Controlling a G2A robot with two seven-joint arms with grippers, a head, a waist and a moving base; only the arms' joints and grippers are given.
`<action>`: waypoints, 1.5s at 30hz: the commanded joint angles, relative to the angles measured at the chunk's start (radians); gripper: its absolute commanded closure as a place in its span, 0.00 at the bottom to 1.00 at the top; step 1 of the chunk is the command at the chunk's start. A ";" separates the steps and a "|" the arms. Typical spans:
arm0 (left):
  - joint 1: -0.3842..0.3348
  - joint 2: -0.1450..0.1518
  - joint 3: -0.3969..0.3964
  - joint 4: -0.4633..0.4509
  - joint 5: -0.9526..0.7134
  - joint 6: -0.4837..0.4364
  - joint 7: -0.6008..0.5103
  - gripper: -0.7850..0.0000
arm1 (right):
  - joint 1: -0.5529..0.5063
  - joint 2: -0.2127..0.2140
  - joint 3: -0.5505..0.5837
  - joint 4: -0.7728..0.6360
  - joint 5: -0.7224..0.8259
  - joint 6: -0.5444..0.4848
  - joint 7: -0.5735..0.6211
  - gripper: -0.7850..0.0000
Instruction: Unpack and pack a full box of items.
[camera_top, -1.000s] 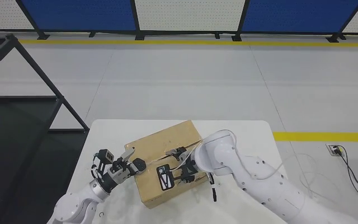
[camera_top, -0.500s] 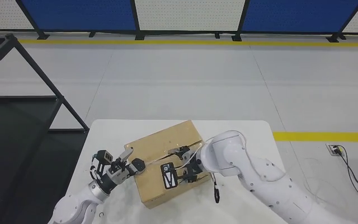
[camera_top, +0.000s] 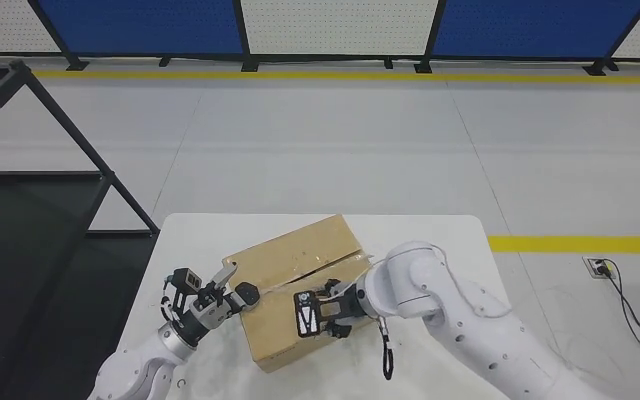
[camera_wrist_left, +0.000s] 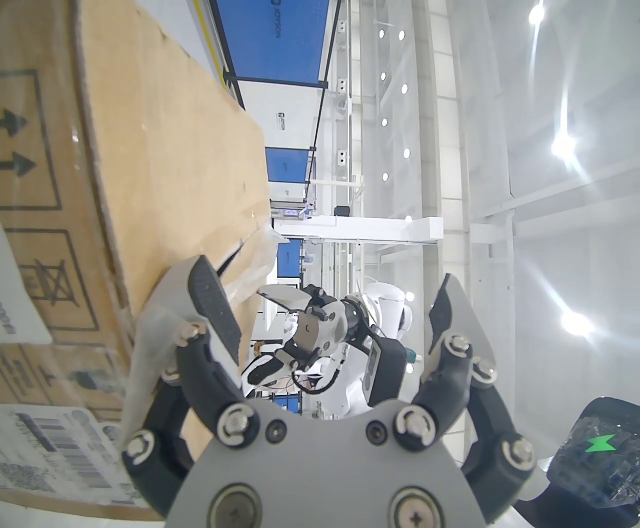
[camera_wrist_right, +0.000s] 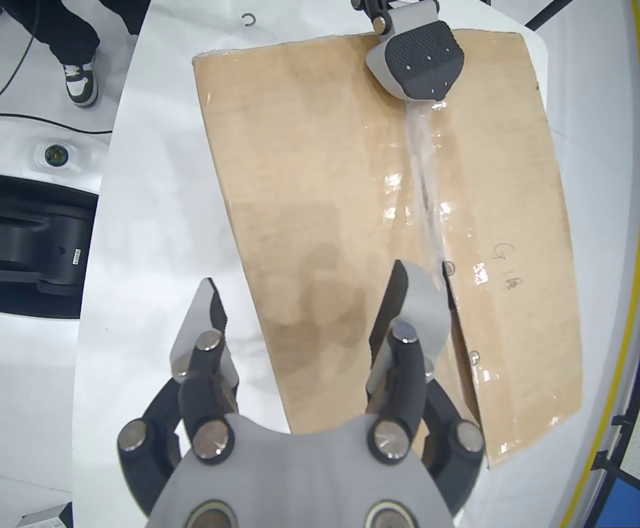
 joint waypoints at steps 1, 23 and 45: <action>-0.001 0.000 0.001 0.001 0.001 0.003 0.001 0.00 | 0.004 -0.005 -0.001 0.000 0.004 0.023 -0.022 1.00; -0.005 -0.002 0.001 0.004 -0.004 0.004 -0.007 0.00 | 0.002 -0.043 0.010 0.042 -0.080 0.300 -0.038 1.00; 0.004 -0.002 -0.008 -0.002 -0.011 -0.002 0.000 0.00 | 0.032 -0.087 0.012 0.136 -0.042 0.313 -0.088 1.00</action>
